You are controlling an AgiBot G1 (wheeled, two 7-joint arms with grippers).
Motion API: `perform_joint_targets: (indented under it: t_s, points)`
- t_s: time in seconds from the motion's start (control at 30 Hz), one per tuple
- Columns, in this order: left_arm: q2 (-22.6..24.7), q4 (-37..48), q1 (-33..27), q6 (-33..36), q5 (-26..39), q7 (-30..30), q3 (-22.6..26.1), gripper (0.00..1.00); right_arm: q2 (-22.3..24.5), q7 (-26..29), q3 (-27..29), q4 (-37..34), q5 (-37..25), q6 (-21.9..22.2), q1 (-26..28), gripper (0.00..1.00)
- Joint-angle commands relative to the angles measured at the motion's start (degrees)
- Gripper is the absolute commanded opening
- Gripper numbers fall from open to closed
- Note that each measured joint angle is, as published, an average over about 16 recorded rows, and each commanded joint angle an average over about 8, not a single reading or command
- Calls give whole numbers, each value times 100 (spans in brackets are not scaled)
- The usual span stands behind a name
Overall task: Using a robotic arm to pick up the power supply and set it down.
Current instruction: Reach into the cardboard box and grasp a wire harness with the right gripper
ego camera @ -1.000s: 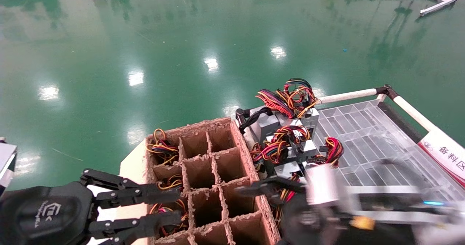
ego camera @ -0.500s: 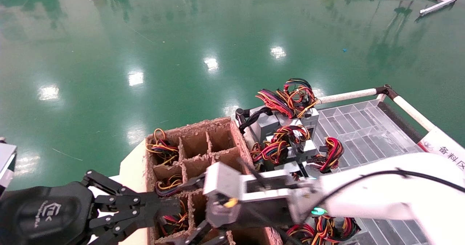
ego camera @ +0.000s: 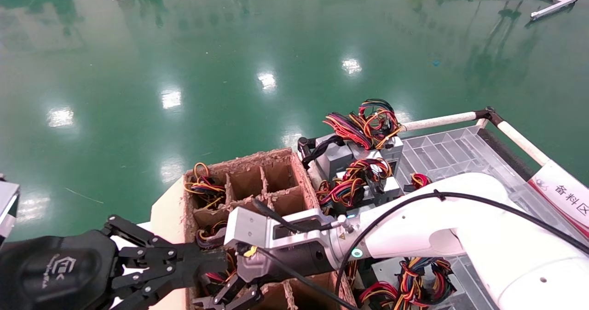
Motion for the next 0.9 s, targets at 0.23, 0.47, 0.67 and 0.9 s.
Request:
perform_joint_targets:
  t_s: [0.23,0.47,0.67,0.9]
  points:
    - [0,0,0,0,0,0,0,100,-61,-85,-294,-230,124,68,124,0]
    - [0,0,0,0,-1,0,1,100,-53,-46,-530,-289,269,180,131,0]
    - [0,0,0,0,-1,1,1,100,-40,-43,-693,-325,376,268,135,0]
    - [-1,0,0,-1,-1,1,2,100,-24,-54,-847,-376,478,330,154,0]
